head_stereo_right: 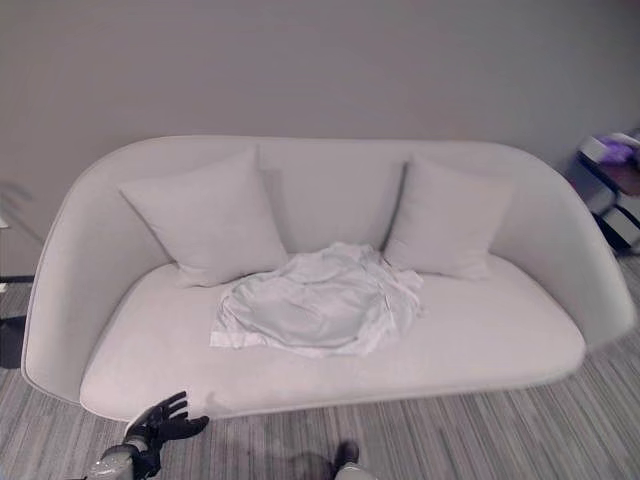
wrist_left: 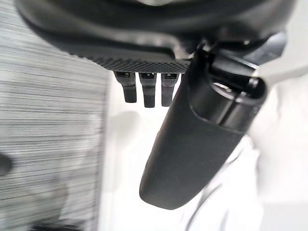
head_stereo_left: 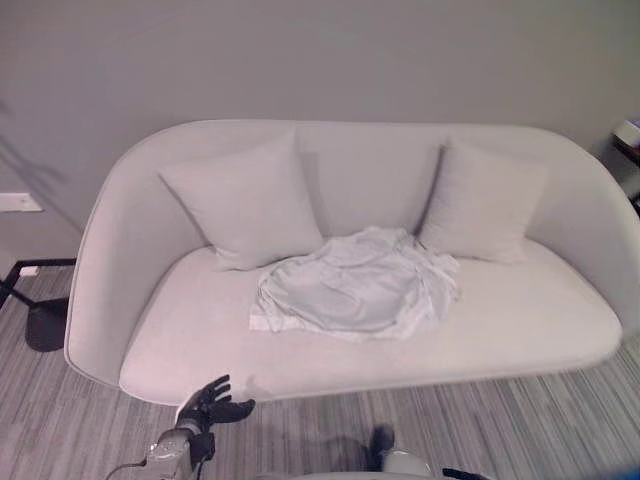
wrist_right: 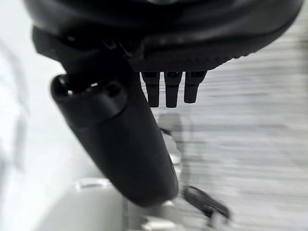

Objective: Hang the clothes on the sofa on the clothes rack.

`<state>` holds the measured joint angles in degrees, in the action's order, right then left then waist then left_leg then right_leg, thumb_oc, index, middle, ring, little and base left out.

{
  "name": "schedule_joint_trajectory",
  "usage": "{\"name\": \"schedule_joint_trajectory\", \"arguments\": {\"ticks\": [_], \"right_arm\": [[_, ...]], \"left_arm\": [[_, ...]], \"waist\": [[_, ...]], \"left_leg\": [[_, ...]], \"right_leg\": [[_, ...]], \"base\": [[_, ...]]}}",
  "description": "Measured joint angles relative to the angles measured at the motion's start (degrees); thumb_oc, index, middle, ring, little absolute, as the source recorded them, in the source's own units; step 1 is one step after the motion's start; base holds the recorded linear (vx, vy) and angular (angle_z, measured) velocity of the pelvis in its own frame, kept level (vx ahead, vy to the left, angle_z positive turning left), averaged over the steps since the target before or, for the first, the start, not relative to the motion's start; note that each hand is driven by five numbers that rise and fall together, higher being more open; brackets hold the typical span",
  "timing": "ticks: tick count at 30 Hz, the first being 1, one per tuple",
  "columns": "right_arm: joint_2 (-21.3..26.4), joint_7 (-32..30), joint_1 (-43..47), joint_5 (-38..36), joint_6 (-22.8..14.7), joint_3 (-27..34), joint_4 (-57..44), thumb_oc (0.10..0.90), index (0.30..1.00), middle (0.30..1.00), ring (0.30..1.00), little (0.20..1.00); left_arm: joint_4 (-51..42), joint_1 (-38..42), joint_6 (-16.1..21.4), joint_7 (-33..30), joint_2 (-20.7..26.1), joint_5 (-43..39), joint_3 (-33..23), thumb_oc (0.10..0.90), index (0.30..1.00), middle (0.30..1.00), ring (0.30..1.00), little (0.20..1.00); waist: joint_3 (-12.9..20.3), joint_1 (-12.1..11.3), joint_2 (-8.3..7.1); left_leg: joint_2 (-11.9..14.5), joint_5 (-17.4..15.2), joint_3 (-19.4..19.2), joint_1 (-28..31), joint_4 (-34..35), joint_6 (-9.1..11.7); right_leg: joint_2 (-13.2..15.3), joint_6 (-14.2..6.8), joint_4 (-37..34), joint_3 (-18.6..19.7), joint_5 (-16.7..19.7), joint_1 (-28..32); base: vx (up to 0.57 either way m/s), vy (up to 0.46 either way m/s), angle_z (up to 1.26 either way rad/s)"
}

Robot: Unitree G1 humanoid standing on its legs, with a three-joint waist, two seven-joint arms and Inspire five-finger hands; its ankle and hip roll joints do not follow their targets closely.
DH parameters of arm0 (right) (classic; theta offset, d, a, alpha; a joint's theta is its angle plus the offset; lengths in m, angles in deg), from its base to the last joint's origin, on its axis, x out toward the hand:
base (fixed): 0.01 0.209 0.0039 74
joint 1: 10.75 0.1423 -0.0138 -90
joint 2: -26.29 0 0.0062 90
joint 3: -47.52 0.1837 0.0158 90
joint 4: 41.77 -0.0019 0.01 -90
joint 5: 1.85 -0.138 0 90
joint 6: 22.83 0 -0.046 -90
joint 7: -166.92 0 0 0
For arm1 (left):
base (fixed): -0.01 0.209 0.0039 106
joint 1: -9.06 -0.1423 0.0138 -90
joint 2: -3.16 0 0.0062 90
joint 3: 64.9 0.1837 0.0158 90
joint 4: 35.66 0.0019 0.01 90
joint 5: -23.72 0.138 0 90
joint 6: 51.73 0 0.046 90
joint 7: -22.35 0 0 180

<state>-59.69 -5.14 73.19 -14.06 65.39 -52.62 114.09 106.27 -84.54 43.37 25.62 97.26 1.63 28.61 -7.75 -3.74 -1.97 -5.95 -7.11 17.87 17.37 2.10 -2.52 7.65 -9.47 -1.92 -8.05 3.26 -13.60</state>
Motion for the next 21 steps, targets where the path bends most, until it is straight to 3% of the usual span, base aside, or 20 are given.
{"name": "schedule_joint_trajectory", "arguments": {"ticks": [1,2,3,4,5,6,8,9,10,12,13,14,15,17,18,19,21], "right_arm": [[-0.05,-0.05,0.31,-0.02,0.01,0.71,-0.01,0.8,0.9,0.9,0.9,0.9],[0.0,-0.12,0.59,0.05,0.21,0.99,0.26,0.8,0.9,0.9,0.9,0.9],[0.34,-0.54,1.65,0.1,0.3,2.27,0.24,0.8,0.9,0.9,0.9,0.9],[0.84,-1.12,3.36,0.12,0.29,3.14,-0.47,0.8,0.9,0.9,0.9,0.9],[1.7,-2.15,5.25,0.21,-0.25,4.01,-3.69,0.8,0.9,0.9,0.9,0.9],[1.9,-2.36,5.34,0.22,-0.15,5.0,-6.2,0.8,0.9,0.9,0.9,0.9],[3.45,-4.32,5.45,0.18,-0.8,6.5,-11.1,0.8,0.9,0.9,0.9,0.9],[3.97,-5.57,6.07,0.16,-1.39,8.0,-12.6,0.8,0.9,0.9,0.9,0.9],[4.67,-6.6,7.8,0.02,-1.19,10.01,-14.2,0.8,0.9,0.9,0.9,0.9],[6.56,-7.64,8.85,0.5,-1.87,10.65,-13.86,0.8,0.9,0.9,0.9,0.9],[7.68,-8.31,9.64,0.58,-2.15,11.66,-13.93,0.8,0.9,0.9,0.9,0.9],[7.75,-9.06,9.13,0.51,-2.64,12.05,-15.01,0.8,0.9,0.9,0.9,0.9],[7.77,-9.23,8.44,0.53,-2.54,12.15,-15.71,0.8,0.9,0.9,0.9,0.9],[7.49,-9.43,5.87,0.62,-1.21,12.47,-16.62,0.8,0.9,0.9,0.9,0.9],[7.24,-9.39,3.62,0.56,-1.05,12.87,-16.75,0.8,0.9,0.9,0.9,0.9],[7.16,-9.4,2.97,0.53,-1.03,12.97,-16.79,0.8,0.9,0.9,0.9,0.9],[8.93,-9.61,1.65,0.48,-1.0,14.17,-17.12,0.8,0.9,0.9,0.9,0.9]], "left_arm": [[-0.92,-0.49,0.02,-0.56,0.37,0.46,0.06,0.8,0.9,0.9,0.9,0.9],[-0.82,-0.51,-0.32,-1.73,0.78,2.19,0.11,0.8,0.9,0.9,0.9,0.9],[-1.24,-1.06,-0.34,-2.81,0.09,2.49,0.04,0.8,0.9,0.9,0.9,0.9],[-2.13,-1.84,-0.5,-3.36,-0.53,2.75,0.1,0.8,0.9,0.9,0.9,0.9],[-3.12,-2.05,-0.67,-4.05,-1.02,4.41,0.15,0.8,0.9,0.9,0.9,0.9],[-3.96,-2.16,-0.93,-4.3,-1.31,4.76,0.16,0.8,0.9,0.9,0.9,0.9],[-8.97,-2.25,-0.99,-4.53,-1.42,4.81,0.19,0.8,0.9,0.9,0.9,0.9],[-11.79,-0.77,-0.68,-4.7,-0.87,5.04,0.42,0.8,0.9,0.9,0.9,0.9],[-14.69,0.76,-0.05,-5.16,-0.11,6.59,0.43,0.8,0.9,0.9,0.9,0.9],[-14.66,2.56,0.51,-5.23,0.43,8.91,1.02,0.8,0.9,0.9,0.9,0.9],[-16.77,2.57,-0.52,-6.31,2.24,10.98,2.62,0.8,0.9,0.9,0.9,0.9],[-16.94,2.49,-0.66,-6.61,2.9,11.32,2.81,0.8,0.9,0.9,0.9,0.9],[-17.05,2.3,-0.59,-6.82,3.05,11.47,2.75,0.8,0.9,0.9,0.9,0.9],[-20.18,2.23,-0.18,-7.08,3.87,11.46,2.54,0.8,0.9,0.9,0.9,0.9],[-22.6,0.99,0.09,-6.75,5.49,11.48,2.49,0.8,0.9,0.9,0.9,0.9],[-23.12,0.11,0.19,-6.65,6.39,11.5,2.45,0.8,0.9,0.9,0.9,0.9],[-22.71,-1.46,-0.16,-6.67,6.57,11.53,2.41,0.8,0.9,0.9,0.9,0.9]], "waist": [[-0.01,-0.2,-0.43],[-0.1,-0.73,-1.85],[-0.03,-1.35,-0.86],[-0.11,-1.54,0.16],[-0.71,-1.1,-0.27],[-0.97,-0.73,-0.59],[-2.23,-0.78,-2.19],[-3.91,-0.79,-3.51],[-6.15,-1.15,-5.19],[-7.16,-0.6,-5.14],[-7.25,-0.76,-4.14],[-6.92,-0.6,-2.92],[-6.85,-0.86,-1.21],[-6.28,-0.11,0.05],[-4.86,0.32,-1.83],[-4.56,0.01,-2.12],[-3.75,0.83,0.28]], "left_leg": [[0.41,-1.08,0.22,1.52,0.68,-0.13],[0.97,-2.45,1.77,4.42,1.04,1.03],[2.26,-2.88,1.63,5.07,0.54,1.78],[3.59,-3.15,1.15,4.38,-0.88,2.28],[2.97,-3.5,0.61,1.43,-6.52,3.68],[2.5,-3.85,0.57,-0.25,-10.38,4.24],[1.48,-5.52,-2.26,-9.33,-28.84,4.27],[2.72,-7.39,-5.64,-13.49,-29.96,3.62],[3.33,-7.8,-7.36,-15.88,-22.18,3.26],[5.23,-6.06,-7.92,-18.02,-12.83,3.97],[7.21,-0.88,-9.99,-18.59,-6.98,4.76],[8.03,1.24,-9.97,-18.79,-7.45,3.73],[9.07,1.84,-10.38,-19.33,-7.12,3.35],[10.92,3.15,-11.63,-18.54,-4.11,2.57],[9.89,3.7,-12.64,-17.69,-1.91,2.71],[9.2,4.37,-13.45,-17.14,-0.77,3.12],[9.71,7.96,-13.66,-15.68,2.66,4.19]], "right_leg": [[-0.74,0.22,0.56,0.39,0.17,-0.28],[-0.87,1.77,2.78,1.43,1.28,-0.01],[-2.2,4.43,2.53,1.12,3.69,0.72],[-4.04,5.49,1.24,2.0,3.65,1.53],[-4.48,9.8,-1.57,2.88,7.68,3.39],[-4.41,11.46,-1.95,2.82,10.77,4.64],[-4.08,13.63,-3.48,1.28,8.9,8.1],[-2.9,14.33,-3.5,0.68,8.23,8.08],[-1.51,14.12,-3.51,0.71,7.97,8.16],[-0.98,13.73,-3.64,0.32,8.0,8.33],[-1.65,11.12,-3.81,0.98,7.1,8.68],[-2.28,8.17,-3.84,1.42,5.02,8.95],[-2.81,7.12,-3.27,0.95,4.68,8.71],[-3.28,7.47,5.93,-0.28,3.35,7.97],[-1.64,6.34,6.75,0.66,-0.95,9.51],[-0.85,5.25,4.76,1.79,-2.19,10.46],[-1.57,3.43,-1.94,2.2,1.15,13.53]], "base": [[0.47,-0.406,0.79],[0.34,-0.32,0.54],[0.48,-0.443,0.27],[0.33,-0.342,0.01],[0.32,-0.341,0.13],[0.18,-0.335,0.28],[0.11,-0.165,0.47],[0.15,-0.043,0.48],[0.12,0.015,0.28],[0.12,0.029,-0.12],[0.17,0.047,-0.65],[0.22,0.079,-0.78],[0.14,0.093,-0.44],[0.12,0.079,-0.12],[0.06,0.039,-0.22],[0.02,0.019,-0.52],[-0.03,0.005,-0.46]]}}
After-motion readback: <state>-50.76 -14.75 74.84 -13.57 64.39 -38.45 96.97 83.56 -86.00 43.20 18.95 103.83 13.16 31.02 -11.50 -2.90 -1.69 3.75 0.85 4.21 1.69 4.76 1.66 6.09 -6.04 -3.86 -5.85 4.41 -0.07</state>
